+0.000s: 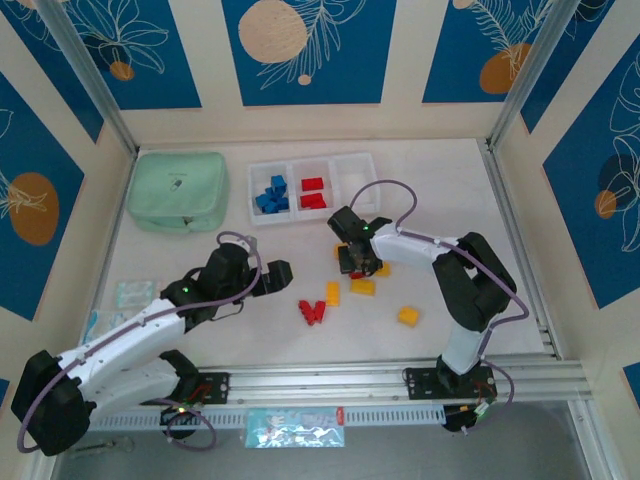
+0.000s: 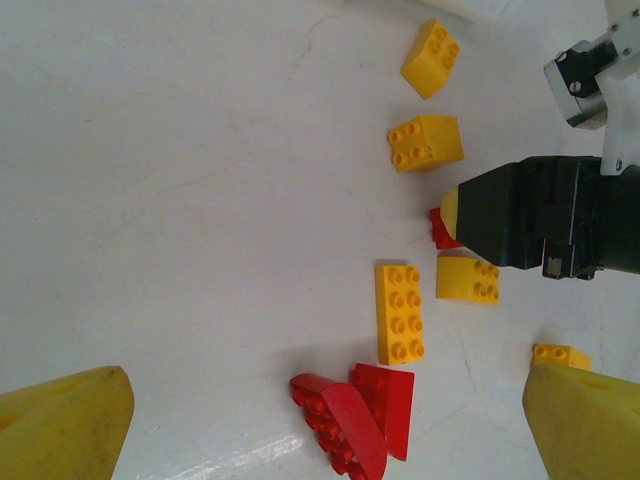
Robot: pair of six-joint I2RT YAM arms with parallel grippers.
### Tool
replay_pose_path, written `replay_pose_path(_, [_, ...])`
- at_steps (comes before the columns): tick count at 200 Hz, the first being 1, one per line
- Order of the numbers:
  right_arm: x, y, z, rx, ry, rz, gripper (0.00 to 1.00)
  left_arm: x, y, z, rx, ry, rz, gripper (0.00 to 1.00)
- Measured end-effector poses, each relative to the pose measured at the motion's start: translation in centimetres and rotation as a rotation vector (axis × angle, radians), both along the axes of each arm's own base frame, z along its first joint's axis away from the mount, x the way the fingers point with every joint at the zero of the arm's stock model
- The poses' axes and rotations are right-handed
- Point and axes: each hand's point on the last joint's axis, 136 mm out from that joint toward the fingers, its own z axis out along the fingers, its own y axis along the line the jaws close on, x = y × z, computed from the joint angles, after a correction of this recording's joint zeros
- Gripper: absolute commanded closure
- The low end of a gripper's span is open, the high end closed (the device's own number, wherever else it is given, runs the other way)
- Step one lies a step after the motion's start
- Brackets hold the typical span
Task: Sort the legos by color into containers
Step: Pick up the lego from the center of the table, then place the lego in the container.
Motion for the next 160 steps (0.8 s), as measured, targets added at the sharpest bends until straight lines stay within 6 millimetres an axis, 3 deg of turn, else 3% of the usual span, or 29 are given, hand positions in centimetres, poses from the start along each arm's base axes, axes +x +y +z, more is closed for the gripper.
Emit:
replay_pose_path(46, [-0.5,0.7,0.9,-0.004,-0.019,0.038,0.63,0.1,0.3,0.4,0.002,-0.017,0.012,0.01])
replay_pose_path(79, [0.3,2.5,3.9,0.032,-0.082,0.084,0.63,0.0,1.6,0.3,0.071,-0.033,0.029,0.01])
replay_pose_path(106, [2.5,4.5,7.3,0.082,-0.16,0.113,0.63,0.2,2.4,0.9,0.11,-0.056,0.035,0.01])
replay_pose_path(129, [5.5,6.8,10.3,0.132,-0.243,0.131,0.63,0.6,2.9,1.4,0.129,-0.074,0.041,0.01])
replay_pose_path(160, [9.9,8.9,11.4,0.159,-0.3,0.134,0.63,1.6,3.5,2.2,0.144,-0.089,0.062,0.01])
